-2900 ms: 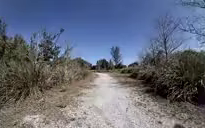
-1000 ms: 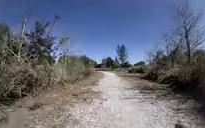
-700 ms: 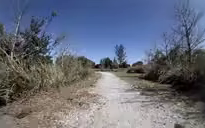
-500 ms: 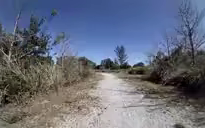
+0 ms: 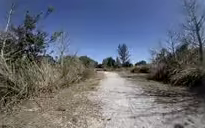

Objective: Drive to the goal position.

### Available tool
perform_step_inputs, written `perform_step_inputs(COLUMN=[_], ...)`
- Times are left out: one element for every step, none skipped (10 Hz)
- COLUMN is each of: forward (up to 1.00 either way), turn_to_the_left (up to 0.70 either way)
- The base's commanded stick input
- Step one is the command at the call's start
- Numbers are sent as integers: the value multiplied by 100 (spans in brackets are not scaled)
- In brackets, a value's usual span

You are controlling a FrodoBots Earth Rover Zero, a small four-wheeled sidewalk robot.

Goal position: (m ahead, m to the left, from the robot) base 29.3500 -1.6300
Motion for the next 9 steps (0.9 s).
perform_step_inputs(forward=[70, 70, 70, 70, 70, 70, 70, 70, 70], turn_to_the_left=[0, 0, 0, 0, 0, 0, 0, -18, -20])
